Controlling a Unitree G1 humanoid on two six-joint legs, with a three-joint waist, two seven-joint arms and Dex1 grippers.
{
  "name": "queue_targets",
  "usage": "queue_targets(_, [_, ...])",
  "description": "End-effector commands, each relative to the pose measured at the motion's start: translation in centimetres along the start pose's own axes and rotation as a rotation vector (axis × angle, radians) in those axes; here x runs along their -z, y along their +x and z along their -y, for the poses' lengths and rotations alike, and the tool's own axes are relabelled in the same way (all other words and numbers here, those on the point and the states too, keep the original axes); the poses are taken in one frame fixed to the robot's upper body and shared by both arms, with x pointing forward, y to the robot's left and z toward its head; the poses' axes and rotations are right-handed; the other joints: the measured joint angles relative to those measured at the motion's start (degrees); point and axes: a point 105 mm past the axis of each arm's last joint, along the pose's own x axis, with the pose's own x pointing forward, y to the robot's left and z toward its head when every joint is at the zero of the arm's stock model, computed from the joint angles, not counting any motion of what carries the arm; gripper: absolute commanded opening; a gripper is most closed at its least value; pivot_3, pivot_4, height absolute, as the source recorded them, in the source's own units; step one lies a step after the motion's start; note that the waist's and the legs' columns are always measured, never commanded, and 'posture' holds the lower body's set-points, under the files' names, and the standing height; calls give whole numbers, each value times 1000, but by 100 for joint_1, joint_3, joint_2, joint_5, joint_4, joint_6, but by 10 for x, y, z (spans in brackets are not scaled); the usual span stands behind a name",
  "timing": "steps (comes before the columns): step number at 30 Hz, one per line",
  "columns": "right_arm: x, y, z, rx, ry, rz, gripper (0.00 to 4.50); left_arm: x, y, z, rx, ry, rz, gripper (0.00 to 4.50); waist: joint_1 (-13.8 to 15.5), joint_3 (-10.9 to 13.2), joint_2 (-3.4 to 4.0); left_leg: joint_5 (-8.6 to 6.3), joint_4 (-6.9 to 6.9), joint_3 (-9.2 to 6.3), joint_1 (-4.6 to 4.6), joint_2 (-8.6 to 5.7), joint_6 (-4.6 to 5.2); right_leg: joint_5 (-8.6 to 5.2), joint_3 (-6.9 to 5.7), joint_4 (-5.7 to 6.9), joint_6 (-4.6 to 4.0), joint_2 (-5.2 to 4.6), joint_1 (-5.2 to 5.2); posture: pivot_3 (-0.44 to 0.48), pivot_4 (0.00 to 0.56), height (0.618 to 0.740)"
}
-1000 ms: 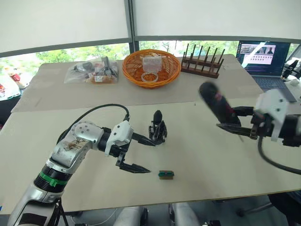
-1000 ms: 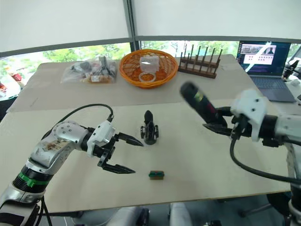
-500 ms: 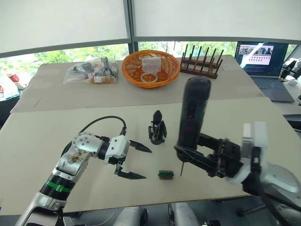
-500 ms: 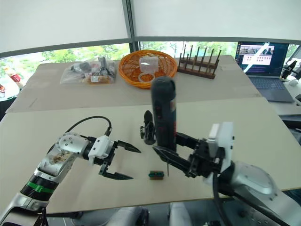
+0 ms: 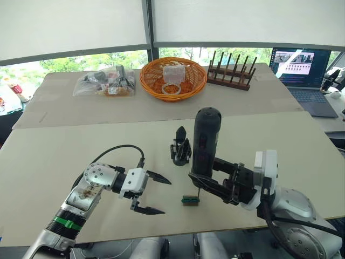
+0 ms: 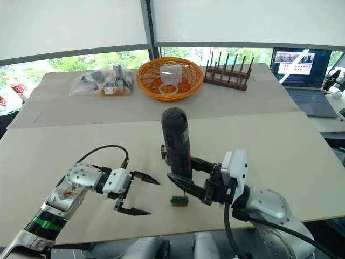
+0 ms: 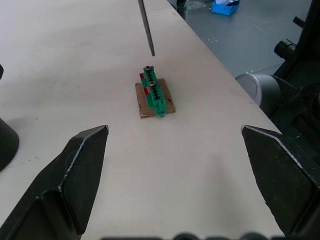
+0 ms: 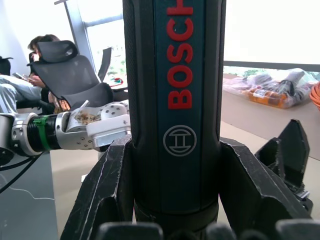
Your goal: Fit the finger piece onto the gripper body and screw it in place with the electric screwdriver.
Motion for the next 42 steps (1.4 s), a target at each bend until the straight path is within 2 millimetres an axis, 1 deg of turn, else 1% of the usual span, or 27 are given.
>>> queue_targets(1, [-11,0,-3,-13,-77,52,1934,-3,5,0,5,57,3,4500,1,0,0,0,0,0,1,0,0,0,0,0,0,0,1,0,150,740])
queue_targets(10, [-15,5,-9,-25,-106,66,1934,-7,6,-4,-9,34,21,4500,3,0,0,0,0,0,1,0,0,0,0,0,0,0,0,0,150,740])
queue_targets(21, [-19,7,-5,-11,-119,60,1934,-6,9,-4,9,28,17,4500,3,0,0,0,0,0,2,0,0,0,0,1,0,0,1,0,150,740])
queue_targets(26, [-18,8,-3,4,-93,56,1934,-7,9,-8,-7,29,23,4500,5,0,0,0,0,0,1,-1,0,0,0,0,1,-1,2,0,150,740])
queue_targets(33, [-18,7,0,18,-61,53,1934,-6,9,-8,-1,35,17,4500,1,0,0,0,0,0,1,0,0,0,1,0,0,0,1,0,150,740])
queue_targets(42, [-18,7,-2,7,-61,43,1934,-6,12,-8,1,47,16,4500,3,0,0,-4,0,0,1,0,6,0,1,0,0,0,2,0,150,740])
